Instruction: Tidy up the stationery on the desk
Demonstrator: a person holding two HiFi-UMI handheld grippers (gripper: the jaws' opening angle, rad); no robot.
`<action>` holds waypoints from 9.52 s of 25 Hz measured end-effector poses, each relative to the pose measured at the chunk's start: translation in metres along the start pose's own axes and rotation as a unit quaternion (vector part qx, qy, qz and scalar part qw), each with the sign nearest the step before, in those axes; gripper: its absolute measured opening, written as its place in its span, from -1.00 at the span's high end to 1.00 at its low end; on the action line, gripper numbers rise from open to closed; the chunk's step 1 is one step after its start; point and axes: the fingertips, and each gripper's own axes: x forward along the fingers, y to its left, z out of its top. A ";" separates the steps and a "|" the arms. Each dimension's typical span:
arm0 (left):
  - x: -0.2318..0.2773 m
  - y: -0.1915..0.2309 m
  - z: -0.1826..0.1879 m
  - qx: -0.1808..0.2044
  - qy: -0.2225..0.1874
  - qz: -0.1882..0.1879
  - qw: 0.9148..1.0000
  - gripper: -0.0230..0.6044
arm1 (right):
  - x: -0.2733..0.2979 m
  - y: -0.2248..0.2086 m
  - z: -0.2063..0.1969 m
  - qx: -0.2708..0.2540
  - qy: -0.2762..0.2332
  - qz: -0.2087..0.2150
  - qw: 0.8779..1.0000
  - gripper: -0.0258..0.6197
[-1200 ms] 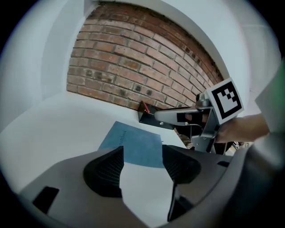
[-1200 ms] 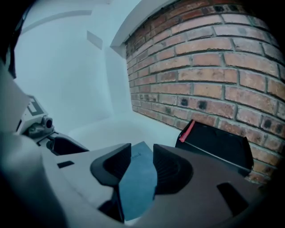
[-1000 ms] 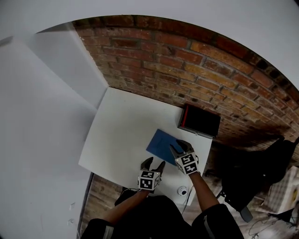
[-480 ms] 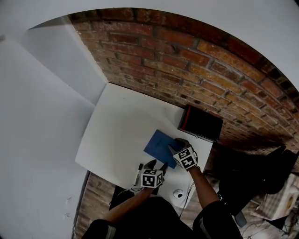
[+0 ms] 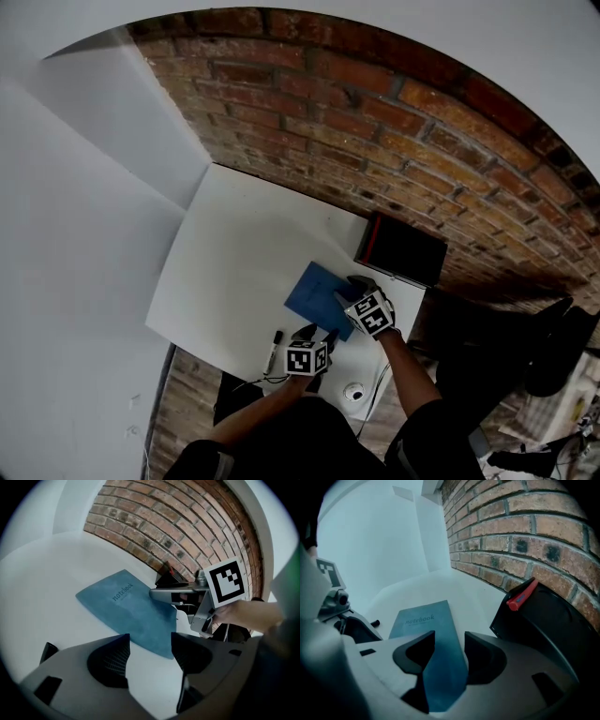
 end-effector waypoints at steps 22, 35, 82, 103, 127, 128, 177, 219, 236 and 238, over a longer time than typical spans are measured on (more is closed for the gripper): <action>-0.009 0.007 0.046 0.032 -0.019 -0.020 0.999 0.08 | 0.004 0.002 -0.003 0.065 0.008 -0.023 0.998 0.34; -0.006 0.023 0.020 -0.060 -0.009 0.014 0.998 0.07 | 0.004 0.002 -0.003 0.062 0.009 -0.025 0.998 0.34; -0.029 0.112 0.094 -0.024 -0.006 0.023 0.999 0.06 | 0.042 0.025 0.045 0.174 0.016 -0.086 0.981 0.34; -0.071 0.206 0.141 0.062 0.005 0.035 0.997 0.06 | 0.092 0.081 0.102 0.262 -0.002 -0.105 0.959 0.34; -0.138 0.300 0.142 0.170 0.032 0.034 0.984 0.06 | 0.138 0.203 0.126 0.353 -0.001 -0.097 0.931 0.35; -0.141 0.303 0.140 0.173 0.032 0.034 0.984 0.06 | 0.139 0.208 0.127 0.355 -0.003 -0.097 0.930 0.35; -0.240 0.237 0.098 0.320 -0.090 0.025 0.943 0.38 | 0.043 0.286 0.126 0.311 -0.133 -0.126 0.933 0.57; -0.275 0.220 0.045 0.358 -0.052 -0.108 0.926 0.87 | 0.021 0.322 -0.029 0.299 0.017 -0.269 0.915 0.62; -0.276 0.253 0.047 0.353 -0.035 -0.097 0.930 0.87 | 0.028 0.311 -0.045 0.403 0.012 -0.279 0.871 0.66; -0.275 0.253 0.047 0.352 -0.036 -0.097 0.930 0.87 | 0.025 0.309 -0.042 0.412 0.000 -0.276 0.868 0.66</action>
